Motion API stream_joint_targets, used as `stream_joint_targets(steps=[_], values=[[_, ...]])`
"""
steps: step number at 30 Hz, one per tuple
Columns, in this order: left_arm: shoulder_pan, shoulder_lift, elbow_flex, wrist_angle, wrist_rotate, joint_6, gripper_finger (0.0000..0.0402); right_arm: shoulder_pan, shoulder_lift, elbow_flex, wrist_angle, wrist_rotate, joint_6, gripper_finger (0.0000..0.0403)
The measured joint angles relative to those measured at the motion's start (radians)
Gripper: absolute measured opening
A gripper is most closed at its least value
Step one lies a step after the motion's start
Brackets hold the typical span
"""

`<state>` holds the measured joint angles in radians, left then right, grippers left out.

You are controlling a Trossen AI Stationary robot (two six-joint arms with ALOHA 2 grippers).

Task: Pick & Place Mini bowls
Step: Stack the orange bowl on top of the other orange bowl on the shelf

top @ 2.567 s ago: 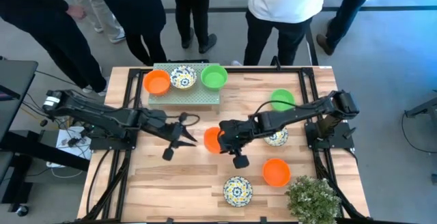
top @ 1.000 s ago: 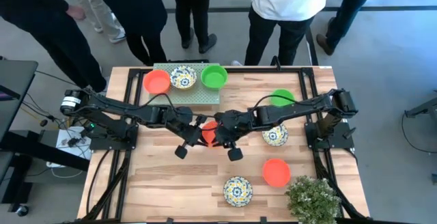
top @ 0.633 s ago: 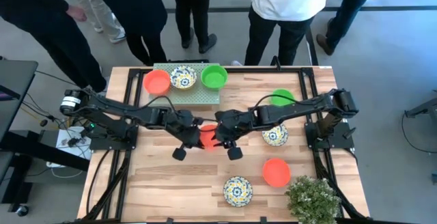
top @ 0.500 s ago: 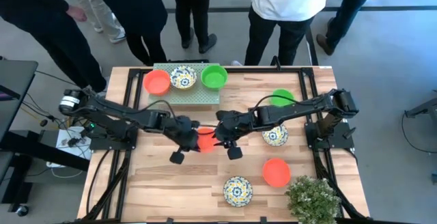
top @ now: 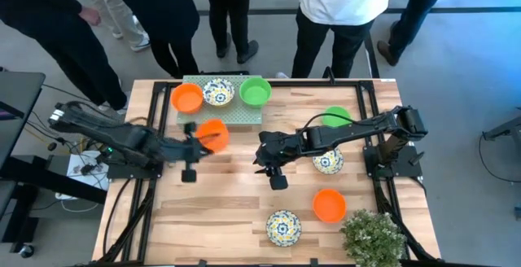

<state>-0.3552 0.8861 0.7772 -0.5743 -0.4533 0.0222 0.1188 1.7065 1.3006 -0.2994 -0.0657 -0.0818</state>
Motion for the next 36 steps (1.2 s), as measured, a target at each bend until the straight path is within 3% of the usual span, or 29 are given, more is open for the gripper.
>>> stream_joint_targets(steps=[5,9,14,17,24,36], values=[[0.044,-0.149,0.001,-0.039,-0.135,0.055,0.0011,-0.004,0.0,0.0,0.003,0.0,-0.022,0.0135],[0.12,-0.202,0.009,-0.112,-0.282,0.103,0.0008,-0.004,0.0,0.0,0.003,0.0,-0.023,0.0133],[0.278,-0.204,0.053,-0.176,-0.294,0.111,0.0011,-0.004,0.0,0.0,0.004,0.0,-0.025,0.0134],[0.385,-0.203,0.066,-0.196,-0.223,0.111,0.0008,-0.004,0.0,0.0,0.004,0.0,-0.025,0.0133],[0.636,-0.196,0.069,-0.239,0.068,0.155,0.0011,-0.004,0.0,0.0,0.004,0.0,-0.033,0.0132],[0.856,-0.063,0.069,-0.24,0.221,0.296,0.001,-0.004,0.0,0.0,0.002,-0.001,-0.085,0.0133]])
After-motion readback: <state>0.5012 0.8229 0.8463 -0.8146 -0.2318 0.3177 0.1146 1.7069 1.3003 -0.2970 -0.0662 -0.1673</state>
